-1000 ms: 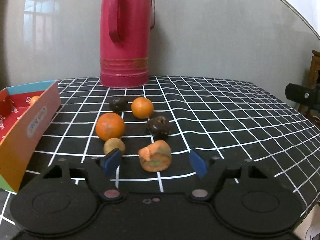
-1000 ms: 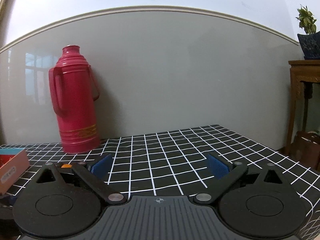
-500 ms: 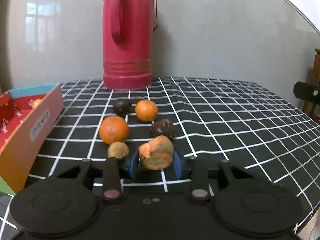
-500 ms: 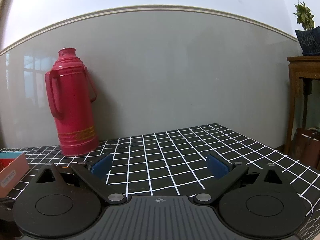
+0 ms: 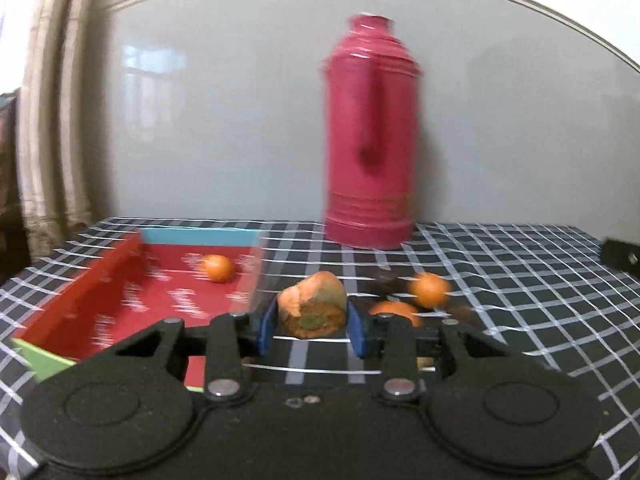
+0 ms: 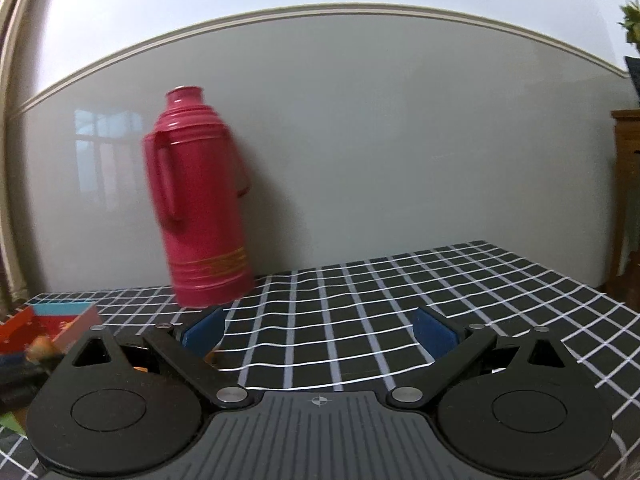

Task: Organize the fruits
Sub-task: 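Lower the mottled fruit into the box and open the left tool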

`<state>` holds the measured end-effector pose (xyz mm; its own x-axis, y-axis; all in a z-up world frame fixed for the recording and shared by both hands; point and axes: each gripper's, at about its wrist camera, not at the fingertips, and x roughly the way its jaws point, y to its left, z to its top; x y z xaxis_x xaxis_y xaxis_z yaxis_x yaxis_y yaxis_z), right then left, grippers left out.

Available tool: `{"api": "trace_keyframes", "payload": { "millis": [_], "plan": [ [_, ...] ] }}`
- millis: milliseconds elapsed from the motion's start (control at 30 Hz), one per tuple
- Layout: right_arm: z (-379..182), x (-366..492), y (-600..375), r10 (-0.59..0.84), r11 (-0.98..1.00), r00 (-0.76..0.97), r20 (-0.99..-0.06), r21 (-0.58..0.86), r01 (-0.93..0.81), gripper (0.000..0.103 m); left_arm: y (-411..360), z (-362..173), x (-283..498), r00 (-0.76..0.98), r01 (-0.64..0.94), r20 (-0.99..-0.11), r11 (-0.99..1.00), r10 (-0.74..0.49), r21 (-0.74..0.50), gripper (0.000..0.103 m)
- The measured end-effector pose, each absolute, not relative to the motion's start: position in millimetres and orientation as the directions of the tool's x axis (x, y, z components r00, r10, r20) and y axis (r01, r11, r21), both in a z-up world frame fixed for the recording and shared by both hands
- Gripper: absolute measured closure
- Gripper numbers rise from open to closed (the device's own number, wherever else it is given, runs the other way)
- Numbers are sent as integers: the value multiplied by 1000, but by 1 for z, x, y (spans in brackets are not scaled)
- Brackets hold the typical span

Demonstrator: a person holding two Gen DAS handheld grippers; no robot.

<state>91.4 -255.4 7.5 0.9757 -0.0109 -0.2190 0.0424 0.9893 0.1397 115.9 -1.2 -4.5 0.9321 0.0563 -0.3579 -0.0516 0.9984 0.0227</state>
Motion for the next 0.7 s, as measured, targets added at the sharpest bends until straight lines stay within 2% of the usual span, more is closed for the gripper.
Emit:
{"api": "trace_keyframes", "payload": {
  "millis": [200,233,300,333,367,433,700],
  "plan": [
    [4,98,-216,53,991,972,-231,128,-24,3,55,-2,116,915,-160,-377,987,142,-18,75],
    [3,99,-211,64,992,970,-237,124,-35,3,61,-4,117,908,-169,-391,986,151,-13,70],
    [2,100,-200,80,992,968,-238,117,-54,3,67,-7,116,901,-189,-399,982,170,-7,48],
    [1,101,-196,86,992,967,-241,111,-61,3,68,-7,113,905,-196,-385,980,179,-6,20],
    [0,101,-191,91,992,965,-246,104,-67,3,69,-7,108,913,-205,-360,979,192,2,8],
    [-2,101,-184,102,992,962,-254,95,-80,3,69,-2,99,924,-213,-321,977,210,26,7],
    [-10,102,-169,109,994,956,-272,14,-110,3,72,-2,96,910,-237,-346,971,231,24,6]
  ]
}}
